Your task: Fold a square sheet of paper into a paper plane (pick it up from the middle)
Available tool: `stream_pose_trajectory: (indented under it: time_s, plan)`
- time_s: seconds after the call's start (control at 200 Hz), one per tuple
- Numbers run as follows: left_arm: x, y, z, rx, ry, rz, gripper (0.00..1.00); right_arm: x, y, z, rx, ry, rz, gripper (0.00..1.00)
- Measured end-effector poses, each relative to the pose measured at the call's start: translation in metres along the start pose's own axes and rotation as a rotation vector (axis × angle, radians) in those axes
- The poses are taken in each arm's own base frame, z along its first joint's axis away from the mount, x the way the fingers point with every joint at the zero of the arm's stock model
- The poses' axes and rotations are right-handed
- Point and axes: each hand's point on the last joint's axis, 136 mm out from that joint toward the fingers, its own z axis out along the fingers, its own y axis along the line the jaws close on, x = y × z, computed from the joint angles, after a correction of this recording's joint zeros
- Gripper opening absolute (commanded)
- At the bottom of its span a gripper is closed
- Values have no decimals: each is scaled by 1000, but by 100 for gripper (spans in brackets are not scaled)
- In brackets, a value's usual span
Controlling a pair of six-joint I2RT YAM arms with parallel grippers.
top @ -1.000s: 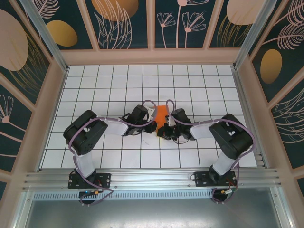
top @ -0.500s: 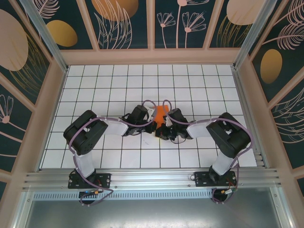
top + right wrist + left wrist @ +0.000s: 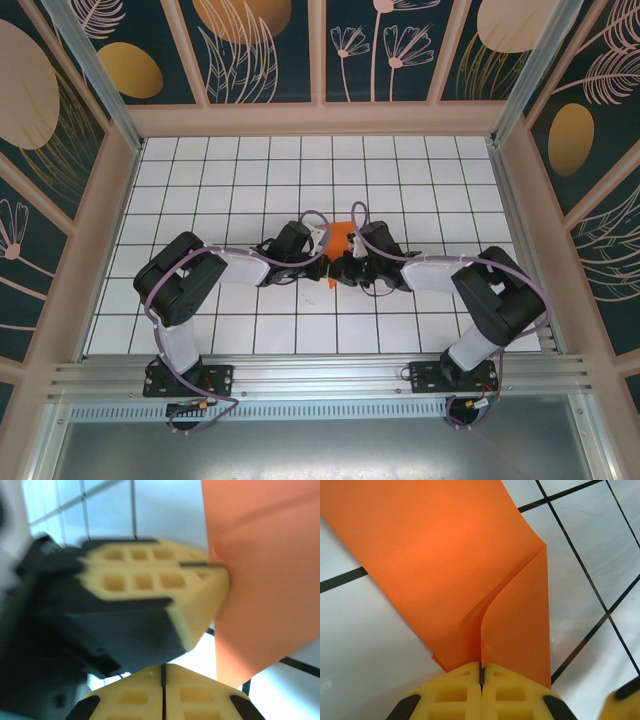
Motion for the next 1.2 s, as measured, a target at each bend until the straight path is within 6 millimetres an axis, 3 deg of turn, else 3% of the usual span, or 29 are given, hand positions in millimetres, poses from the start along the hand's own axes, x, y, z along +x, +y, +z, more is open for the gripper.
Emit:
stream_pose_trajectory:
  time_s: [0.145,0.36,0.651,0.946,1.091,1.201]
  plan:
    - [0,0,0,0,0,0,0,-15,-11,-6,1,-35,30,10]
    - [0,0,0,1,1,0,0,-2,-44,13,64,36,75,9]
    - [0,0,1,3,1,-1,0,-7,-42,11,47,49,61,10]
    - [0,0,1,3,1,-1,0,-46,-35,0,41,-24,31,10]
    - [-1,0,1,2,4,-6,0,-45,-53,11,90,-7,59,10]
    - [-1,0,2,0,7,-10,0,-48,-54,12,84,-8,62,10]
